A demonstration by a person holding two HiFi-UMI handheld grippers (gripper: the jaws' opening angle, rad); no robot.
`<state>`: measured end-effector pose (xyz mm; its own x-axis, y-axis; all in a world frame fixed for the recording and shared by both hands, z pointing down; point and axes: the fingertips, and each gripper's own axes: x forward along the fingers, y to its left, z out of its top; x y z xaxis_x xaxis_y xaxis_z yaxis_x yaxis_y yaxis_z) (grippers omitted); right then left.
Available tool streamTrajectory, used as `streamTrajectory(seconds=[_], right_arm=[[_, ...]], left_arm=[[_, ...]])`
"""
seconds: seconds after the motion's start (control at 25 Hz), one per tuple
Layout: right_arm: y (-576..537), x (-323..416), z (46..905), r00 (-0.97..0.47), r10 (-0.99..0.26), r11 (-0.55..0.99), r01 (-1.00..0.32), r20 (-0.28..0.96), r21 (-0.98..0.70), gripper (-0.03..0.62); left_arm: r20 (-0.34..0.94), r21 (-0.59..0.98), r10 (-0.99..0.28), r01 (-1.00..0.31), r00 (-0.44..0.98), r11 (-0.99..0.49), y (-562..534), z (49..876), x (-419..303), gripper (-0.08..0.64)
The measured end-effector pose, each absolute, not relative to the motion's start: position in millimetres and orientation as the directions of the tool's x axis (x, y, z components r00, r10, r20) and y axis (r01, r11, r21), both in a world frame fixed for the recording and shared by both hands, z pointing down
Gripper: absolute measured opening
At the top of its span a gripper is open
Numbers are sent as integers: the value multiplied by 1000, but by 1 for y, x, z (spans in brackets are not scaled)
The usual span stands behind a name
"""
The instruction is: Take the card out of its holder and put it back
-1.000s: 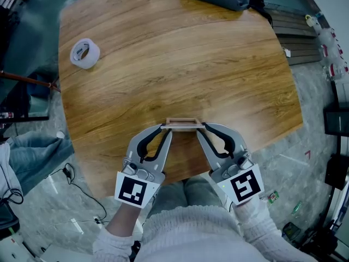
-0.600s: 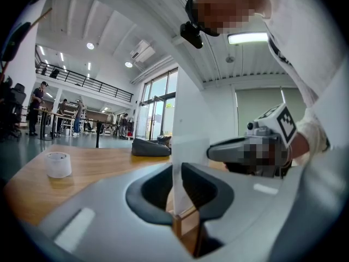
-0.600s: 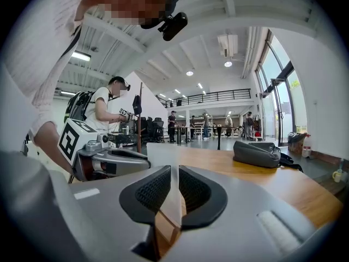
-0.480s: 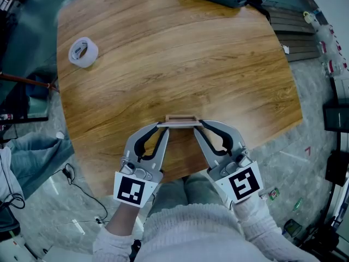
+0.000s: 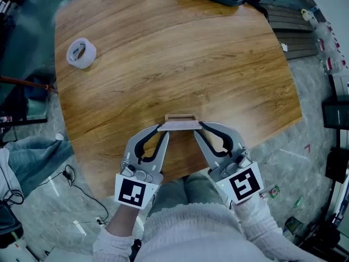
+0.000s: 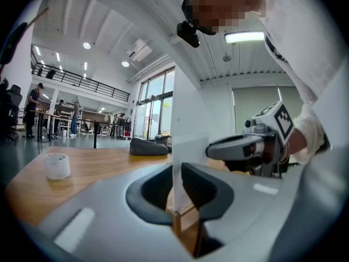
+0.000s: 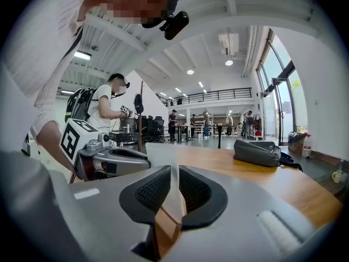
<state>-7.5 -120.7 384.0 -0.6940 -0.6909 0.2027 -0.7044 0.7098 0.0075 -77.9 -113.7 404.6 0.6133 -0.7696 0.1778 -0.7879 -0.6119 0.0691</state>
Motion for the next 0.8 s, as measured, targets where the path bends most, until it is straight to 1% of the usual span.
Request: streamTrajectory(seconds=[0.44,0.8], right_arm=[[-116,-4,391,-694,-685,712,-703,224,-1,43],[-113,0,407,-688,-680,710,-704,254,-10,48]], left_arm=[[193,60,-761,-781,620,-621,-108,407,-74,44],[211,97,-760,-787,615,-610,-105,418,-69,50]])
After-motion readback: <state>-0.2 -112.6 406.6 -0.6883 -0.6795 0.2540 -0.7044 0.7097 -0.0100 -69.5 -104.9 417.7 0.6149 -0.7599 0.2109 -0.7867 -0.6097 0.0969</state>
